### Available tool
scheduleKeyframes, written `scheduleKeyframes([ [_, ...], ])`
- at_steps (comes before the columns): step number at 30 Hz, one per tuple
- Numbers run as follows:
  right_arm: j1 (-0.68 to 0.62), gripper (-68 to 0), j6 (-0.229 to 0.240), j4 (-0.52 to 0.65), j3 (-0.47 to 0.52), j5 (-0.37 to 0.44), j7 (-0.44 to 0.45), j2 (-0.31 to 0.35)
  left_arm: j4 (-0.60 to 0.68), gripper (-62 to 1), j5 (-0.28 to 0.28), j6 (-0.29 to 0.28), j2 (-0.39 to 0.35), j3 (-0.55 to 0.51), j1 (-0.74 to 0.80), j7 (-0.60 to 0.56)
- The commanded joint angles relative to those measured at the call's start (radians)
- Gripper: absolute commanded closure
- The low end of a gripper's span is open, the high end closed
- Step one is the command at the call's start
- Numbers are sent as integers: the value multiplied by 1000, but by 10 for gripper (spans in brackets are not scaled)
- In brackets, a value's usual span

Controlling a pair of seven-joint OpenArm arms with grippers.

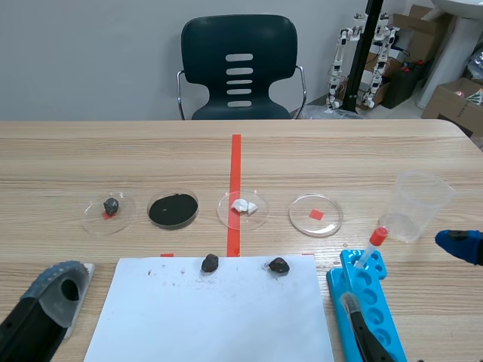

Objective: Pick up the dropper by the top with the right hand

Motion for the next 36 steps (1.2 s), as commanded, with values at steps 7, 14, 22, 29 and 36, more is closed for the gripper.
scheduleKeyframes([
  [7, 1, -651, -7, 17, 6, 8, 18, 5, 19, -623, -6, -3, 5, -1, 5, -13],
  [14, 0, -651, -7, 17, 6, 8, 26, 5, 19, -623, -6, -3, 5, -1, 5, -13],
  [22, 0, -651, -7, 14, 6, 8, 34, 5, 19, -623, -6, -3, 5, -1, 5, -13],
  [29, 19, -651, -7, -71, 6, 8, 159, 5, 19, -623, -6, -3, 5, -1, 5, -13],
  [36, 104, -651, -17, -242, 6, 7, 328, 5, 19, -623, -6, -3, 5, -1, 5, -13],
])
